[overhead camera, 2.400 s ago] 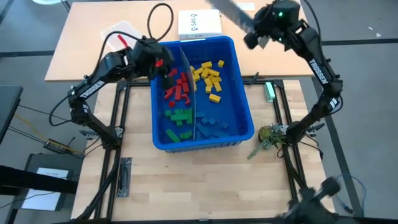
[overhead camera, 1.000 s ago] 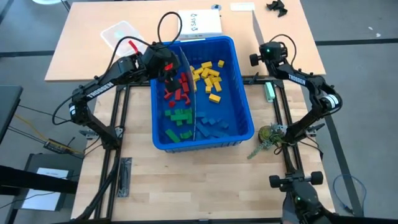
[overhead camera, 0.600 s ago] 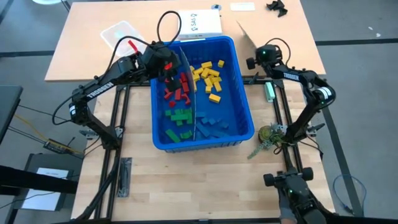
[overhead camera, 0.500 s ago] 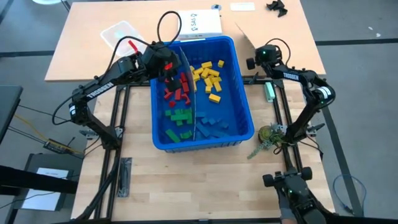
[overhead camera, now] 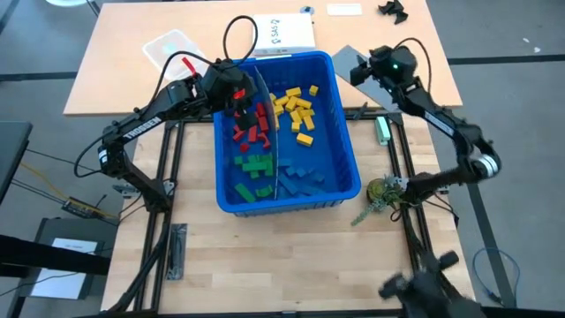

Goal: Sort Items/Unsort Items

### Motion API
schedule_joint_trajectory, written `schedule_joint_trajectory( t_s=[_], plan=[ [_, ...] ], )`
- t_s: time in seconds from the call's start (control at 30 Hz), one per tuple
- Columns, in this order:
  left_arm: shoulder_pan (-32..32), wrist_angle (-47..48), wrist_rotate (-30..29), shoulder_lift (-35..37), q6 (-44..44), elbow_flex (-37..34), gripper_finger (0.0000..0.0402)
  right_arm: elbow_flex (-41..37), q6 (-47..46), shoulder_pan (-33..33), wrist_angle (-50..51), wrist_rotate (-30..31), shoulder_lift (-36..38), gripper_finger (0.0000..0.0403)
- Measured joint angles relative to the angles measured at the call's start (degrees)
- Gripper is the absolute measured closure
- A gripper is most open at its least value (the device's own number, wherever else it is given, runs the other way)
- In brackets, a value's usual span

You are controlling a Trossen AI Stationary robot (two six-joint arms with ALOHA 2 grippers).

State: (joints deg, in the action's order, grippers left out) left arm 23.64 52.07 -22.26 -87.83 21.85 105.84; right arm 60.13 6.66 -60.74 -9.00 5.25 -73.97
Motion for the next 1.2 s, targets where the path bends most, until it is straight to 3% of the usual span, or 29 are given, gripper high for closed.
schedule_joint_trajectory(
  t_s=[0.17,0.33,0.83,1.03,1.2],
  plan=[
    [0.0,0.0,0.0,0.0,0.0,0.0,0.0328,2.8,-0.6,9.3,1.7,-5.0,7.2,0.0186],
    [0.0,0.0,0.0,0.0,0.0,0.0,0.0328,10.4,0.7,20.0,10.5,-3.4,5.9,0.0191],
    [1.3,0.2,-3.9,5.6,0.5,0.0,0.0328,34.3,-5.6,36.0,34.4,12.9,-16.4,0.0192],
    [3.0,0.7,-4.0,7.7,0.4,0.0,0.0328,45.7,-7.3,39.1,44.6,18.8,-26.7,0.0192],
    [3.4,3.2,-3.9,7.7,0.4,0.0,0.0328,51.4,-12.5,39.5,49.2,19.0,-32.1,0.0192]
  ],
)
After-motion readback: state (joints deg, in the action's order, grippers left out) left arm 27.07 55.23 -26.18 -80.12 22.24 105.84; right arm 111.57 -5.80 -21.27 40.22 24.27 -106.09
